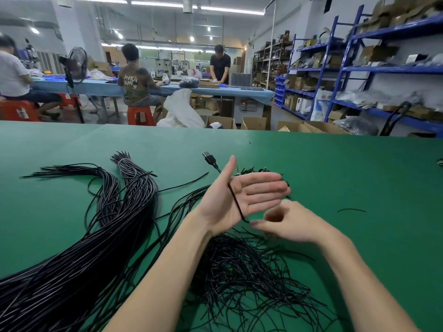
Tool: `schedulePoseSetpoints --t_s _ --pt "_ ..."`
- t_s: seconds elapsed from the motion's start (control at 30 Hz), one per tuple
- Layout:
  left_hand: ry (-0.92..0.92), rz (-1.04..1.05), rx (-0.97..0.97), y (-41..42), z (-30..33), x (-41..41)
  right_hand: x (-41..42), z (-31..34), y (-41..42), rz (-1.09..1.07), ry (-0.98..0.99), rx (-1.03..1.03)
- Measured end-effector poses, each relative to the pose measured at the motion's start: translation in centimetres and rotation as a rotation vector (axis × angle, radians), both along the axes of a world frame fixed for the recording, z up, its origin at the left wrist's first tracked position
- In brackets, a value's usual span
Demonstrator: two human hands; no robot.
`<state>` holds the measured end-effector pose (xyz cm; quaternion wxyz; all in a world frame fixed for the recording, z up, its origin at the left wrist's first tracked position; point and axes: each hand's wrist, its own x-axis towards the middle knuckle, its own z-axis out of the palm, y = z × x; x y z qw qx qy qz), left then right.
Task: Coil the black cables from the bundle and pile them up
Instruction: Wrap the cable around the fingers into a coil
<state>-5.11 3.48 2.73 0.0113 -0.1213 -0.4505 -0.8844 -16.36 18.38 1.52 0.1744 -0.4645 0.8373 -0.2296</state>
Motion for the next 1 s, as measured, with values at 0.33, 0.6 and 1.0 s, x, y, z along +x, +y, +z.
schedulePoseSetpoints --t_s 0.33,0.6,1.0 --pt "-0.163 -0.278 -0.339 0.4 0.7 0.9 -4.6 5.9 -1.1 0.199 0.374 0.091" --pt "-0.42 -0.125 -0.505 1.2 -0.3 -0.2 -2.6 11.0 -4.2 0.247 0.822 0.117" --pt "-0.269 0.277 -0.189 -1.4 -1.1 -1.0 0.8 9.7 -2.8 0.283 -0.208 0.114"
